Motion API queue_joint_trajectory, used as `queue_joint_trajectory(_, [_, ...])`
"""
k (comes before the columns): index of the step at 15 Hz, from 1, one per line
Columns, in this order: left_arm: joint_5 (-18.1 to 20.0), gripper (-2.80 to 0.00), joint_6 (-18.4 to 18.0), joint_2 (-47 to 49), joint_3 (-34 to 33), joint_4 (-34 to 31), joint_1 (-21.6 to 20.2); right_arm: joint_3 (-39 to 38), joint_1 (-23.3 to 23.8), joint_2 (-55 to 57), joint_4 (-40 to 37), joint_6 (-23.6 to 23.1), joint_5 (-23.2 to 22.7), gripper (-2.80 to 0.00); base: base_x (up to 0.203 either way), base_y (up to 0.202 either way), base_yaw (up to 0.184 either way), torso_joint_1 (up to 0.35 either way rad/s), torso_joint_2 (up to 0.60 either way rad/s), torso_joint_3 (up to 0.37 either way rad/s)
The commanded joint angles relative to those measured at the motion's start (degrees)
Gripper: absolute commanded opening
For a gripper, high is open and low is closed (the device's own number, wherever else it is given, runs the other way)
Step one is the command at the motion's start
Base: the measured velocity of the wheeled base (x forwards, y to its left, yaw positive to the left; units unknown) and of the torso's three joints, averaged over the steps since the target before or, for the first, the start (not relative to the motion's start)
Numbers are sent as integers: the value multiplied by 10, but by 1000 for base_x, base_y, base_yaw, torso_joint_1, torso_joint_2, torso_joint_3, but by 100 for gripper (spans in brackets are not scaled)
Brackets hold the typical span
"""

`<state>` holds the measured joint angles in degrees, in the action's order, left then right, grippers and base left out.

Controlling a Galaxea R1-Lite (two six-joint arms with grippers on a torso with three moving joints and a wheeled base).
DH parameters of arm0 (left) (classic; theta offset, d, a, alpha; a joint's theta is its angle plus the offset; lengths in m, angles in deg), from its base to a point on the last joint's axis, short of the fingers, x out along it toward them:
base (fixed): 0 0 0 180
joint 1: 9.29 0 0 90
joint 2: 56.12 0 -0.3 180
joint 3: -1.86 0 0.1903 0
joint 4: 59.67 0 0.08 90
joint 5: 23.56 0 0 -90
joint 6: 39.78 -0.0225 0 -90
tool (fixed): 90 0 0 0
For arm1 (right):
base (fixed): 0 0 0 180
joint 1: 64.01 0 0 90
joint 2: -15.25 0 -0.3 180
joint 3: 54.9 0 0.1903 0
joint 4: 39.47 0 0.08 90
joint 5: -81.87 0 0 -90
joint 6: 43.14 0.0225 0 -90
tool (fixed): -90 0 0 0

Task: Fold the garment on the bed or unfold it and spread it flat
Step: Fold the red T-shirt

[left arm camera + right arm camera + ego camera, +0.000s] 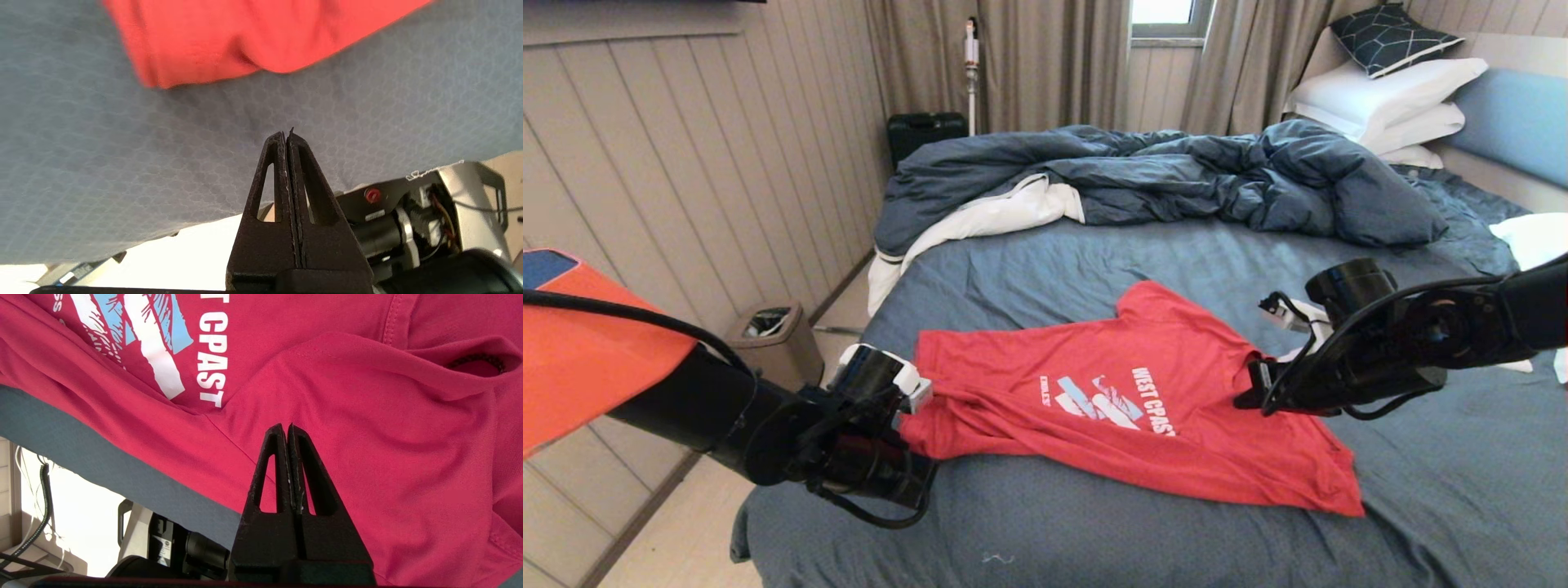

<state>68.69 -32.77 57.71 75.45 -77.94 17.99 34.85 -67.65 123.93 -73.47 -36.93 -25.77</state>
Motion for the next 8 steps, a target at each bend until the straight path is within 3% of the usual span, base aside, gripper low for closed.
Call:
queue_joint_trajectory(1, [-8, -280, 7, -7, 12, 6, 0, -1, -1, -4, -1, 1, -1, -280, 0, 0, 0, 0, 0, 0])
queue_joint_trajectory(4, [-52, -280, -31, -10, 0, 43, 3, -2, -1, -5, -1, 0, -1, -280, 0, 0, 0, 0, 0, 0])
queue_joint_trajectory(5, [-79, 0, -44, -10, -7, 61, 5, -2, 0, -5, -1, 0, -1, -280, 0, 0, 0, 0, 0, 0])
queue_joint_trajectory(8, [-106, 0, -106, -11, -42, 122, 7, -2, 0, -5, -1, 0, -1, -280, 0, 0, 0, 0, 0, 0])
